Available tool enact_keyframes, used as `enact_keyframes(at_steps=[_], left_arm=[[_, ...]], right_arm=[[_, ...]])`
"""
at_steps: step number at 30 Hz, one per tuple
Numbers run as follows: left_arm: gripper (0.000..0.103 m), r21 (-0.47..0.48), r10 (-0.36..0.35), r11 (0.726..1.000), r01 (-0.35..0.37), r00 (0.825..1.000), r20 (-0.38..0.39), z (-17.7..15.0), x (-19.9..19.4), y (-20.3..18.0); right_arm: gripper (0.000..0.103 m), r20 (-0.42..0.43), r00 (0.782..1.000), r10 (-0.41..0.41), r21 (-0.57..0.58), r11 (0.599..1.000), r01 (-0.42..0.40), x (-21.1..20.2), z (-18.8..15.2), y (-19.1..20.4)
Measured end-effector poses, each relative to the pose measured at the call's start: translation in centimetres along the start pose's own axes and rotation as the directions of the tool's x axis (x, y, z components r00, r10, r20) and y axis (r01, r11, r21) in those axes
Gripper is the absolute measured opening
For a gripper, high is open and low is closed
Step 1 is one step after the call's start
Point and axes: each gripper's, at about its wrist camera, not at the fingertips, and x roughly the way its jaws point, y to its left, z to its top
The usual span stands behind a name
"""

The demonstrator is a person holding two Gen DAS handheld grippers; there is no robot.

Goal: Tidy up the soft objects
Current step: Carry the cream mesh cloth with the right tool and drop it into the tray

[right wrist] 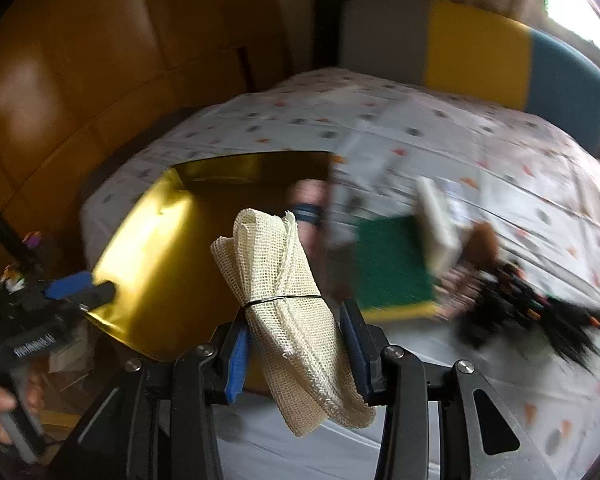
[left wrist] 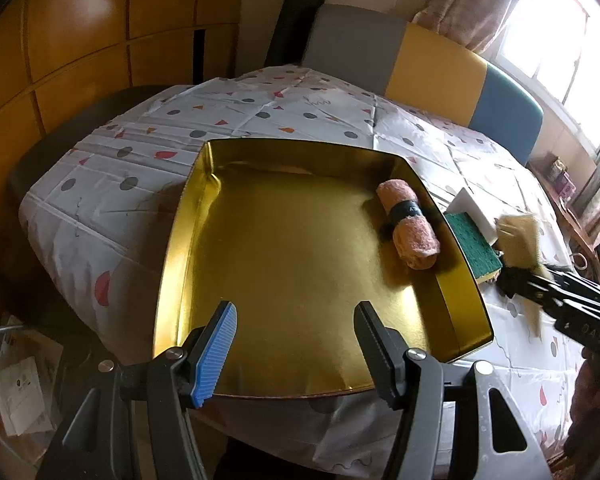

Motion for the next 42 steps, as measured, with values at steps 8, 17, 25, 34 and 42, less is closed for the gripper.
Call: enact_keyframes(at_steps=[8, 17, 25, 34, 42], left_arm=[[0.062, -0.027, 0.021, 0.999, -0.021, 1.0, 0.0, 0.0, 0.1, 1.4], [0.062, -0.034, 0.018, 0.999, -0.018, 1.0, -0.014, 0.0, 0.9, 1.7], [0.062, -0.035, -0.027, 0.999, 0.027, 1.0, -0.011, 0.5, 0.6, 1.2], [0.061, 0.051, -0.098, 0.994, 0.099, 0.995, -0.018, 1.3, -0.1, -2.3], [0.061, 0.191, -0.209, 0.958, 0.215, 0.977, -0.051, 3.1, -0.4, -9.3]], right_arm=[[0.047, -0.107, 0.993, 0.043, -0.062, 0.997, -0.049, 6.5, 0.7, 4.2], [0.067, -0.136, 0.988, 0.068, -0.044, 0.996, -0.074, 7.5, -1.2, 4.4], [0.07, -0.038, 0.995, 0.093, 0.025, 0.995, -0.092, 3.1, -1.8, 2.1], [0.073, 0.006, 0.998, -0.06, 0.131, 0.99, 0.059, -1.4, -3.8, -5.7], [0.076, -0.003, 0.973, -0.229, 0.24, 0.945, 0.223, -3.8, -5.8, -14.4]])
